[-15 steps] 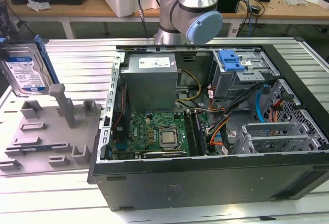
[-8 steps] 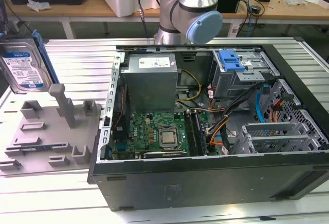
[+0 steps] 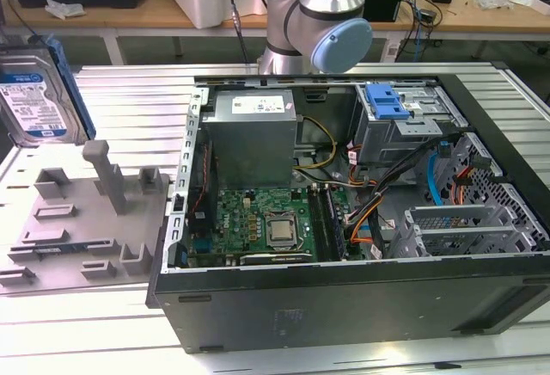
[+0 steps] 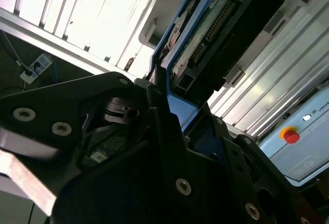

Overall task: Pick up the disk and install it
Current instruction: 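Pick up the disk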

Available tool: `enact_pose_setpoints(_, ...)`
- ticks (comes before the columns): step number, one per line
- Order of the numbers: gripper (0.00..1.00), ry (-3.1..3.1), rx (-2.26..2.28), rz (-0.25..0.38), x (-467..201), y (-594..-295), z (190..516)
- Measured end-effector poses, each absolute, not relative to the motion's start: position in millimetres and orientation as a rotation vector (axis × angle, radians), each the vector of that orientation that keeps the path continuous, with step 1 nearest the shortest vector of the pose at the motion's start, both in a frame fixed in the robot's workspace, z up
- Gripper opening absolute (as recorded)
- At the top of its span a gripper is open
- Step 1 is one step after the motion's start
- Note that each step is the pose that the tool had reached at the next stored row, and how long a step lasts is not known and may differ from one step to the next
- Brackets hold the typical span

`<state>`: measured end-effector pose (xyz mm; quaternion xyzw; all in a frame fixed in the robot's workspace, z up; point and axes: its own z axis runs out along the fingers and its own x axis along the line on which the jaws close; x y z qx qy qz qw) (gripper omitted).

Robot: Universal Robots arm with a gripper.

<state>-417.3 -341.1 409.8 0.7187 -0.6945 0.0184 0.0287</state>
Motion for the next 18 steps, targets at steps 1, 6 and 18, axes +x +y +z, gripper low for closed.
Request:
enact_pose_setpoints(1, 0.36, -2.143, 2.217, 0.057, -417, -341, 412)
enact_pose_setpoints(6, 0.36, -2.143, 2.217, 0.057, -417, -341, 426)
enact_pose_setpoints(18, 0.36, -2.143, 2.218, 0.057, -417, -341, 455)
